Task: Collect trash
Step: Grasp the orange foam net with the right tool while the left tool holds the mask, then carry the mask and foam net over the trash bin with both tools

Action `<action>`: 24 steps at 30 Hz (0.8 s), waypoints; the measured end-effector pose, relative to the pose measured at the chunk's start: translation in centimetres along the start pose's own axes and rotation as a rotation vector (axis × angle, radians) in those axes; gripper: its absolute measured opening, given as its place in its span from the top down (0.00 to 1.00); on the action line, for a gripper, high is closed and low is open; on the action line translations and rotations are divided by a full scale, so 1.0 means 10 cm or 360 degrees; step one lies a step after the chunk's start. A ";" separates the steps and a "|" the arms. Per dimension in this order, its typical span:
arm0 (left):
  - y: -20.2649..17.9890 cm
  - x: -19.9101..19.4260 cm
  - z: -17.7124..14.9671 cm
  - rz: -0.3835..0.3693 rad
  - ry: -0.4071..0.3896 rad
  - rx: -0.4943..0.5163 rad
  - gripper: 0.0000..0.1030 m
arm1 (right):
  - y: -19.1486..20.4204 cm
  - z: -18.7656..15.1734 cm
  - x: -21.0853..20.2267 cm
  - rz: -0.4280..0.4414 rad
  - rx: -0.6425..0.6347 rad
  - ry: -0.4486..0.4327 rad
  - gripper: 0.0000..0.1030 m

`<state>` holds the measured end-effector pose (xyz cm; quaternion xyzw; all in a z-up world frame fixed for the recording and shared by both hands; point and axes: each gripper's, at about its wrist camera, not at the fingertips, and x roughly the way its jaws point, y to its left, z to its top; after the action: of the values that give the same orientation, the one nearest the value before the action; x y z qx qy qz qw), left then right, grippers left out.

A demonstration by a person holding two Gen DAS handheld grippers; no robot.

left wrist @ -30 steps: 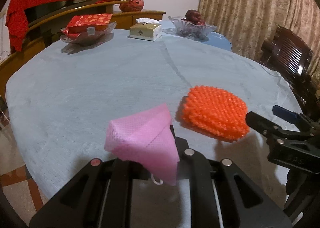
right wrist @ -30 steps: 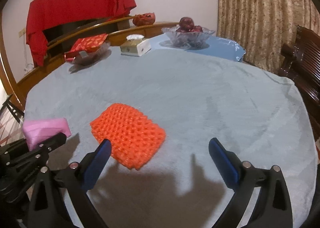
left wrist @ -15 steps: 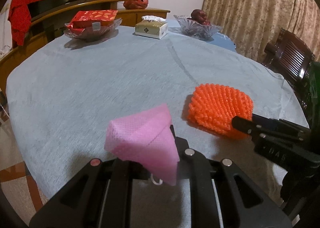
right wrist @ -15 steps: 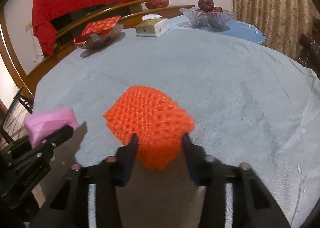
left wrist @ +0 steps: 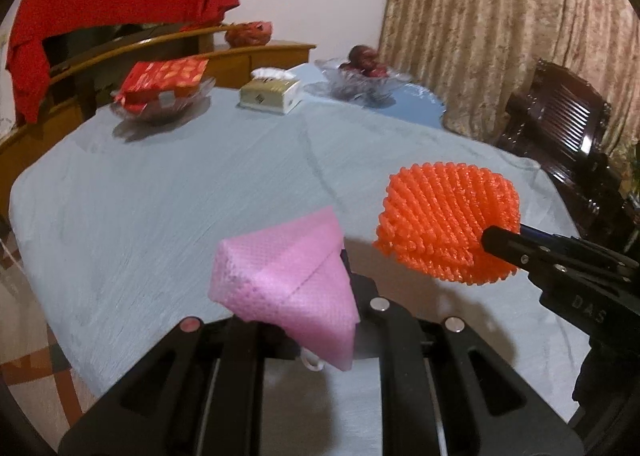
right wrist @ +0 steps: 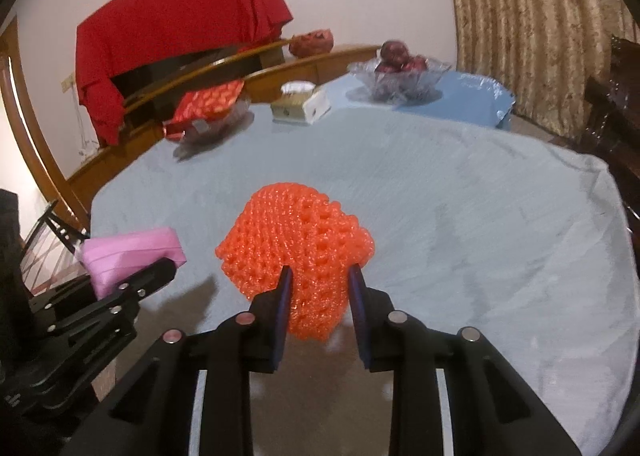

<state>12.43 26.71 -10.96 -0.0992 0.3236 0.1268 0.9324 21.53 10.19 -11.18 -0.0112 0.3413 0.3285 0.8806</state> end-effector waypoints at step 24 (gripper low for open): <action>-1.80 -0.69 0.25 -0.0468 -0.0170 0.0249 0.87 | -1.06 -0.04 -1.89 -0.0352 0.0074 -0.0336 0.73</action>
<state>14.05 9.12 -2.89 -0.0657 0.2647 -0.0314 0.9616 17.08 -9.02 -2.10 0.0063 0.2509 0.2207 0.9425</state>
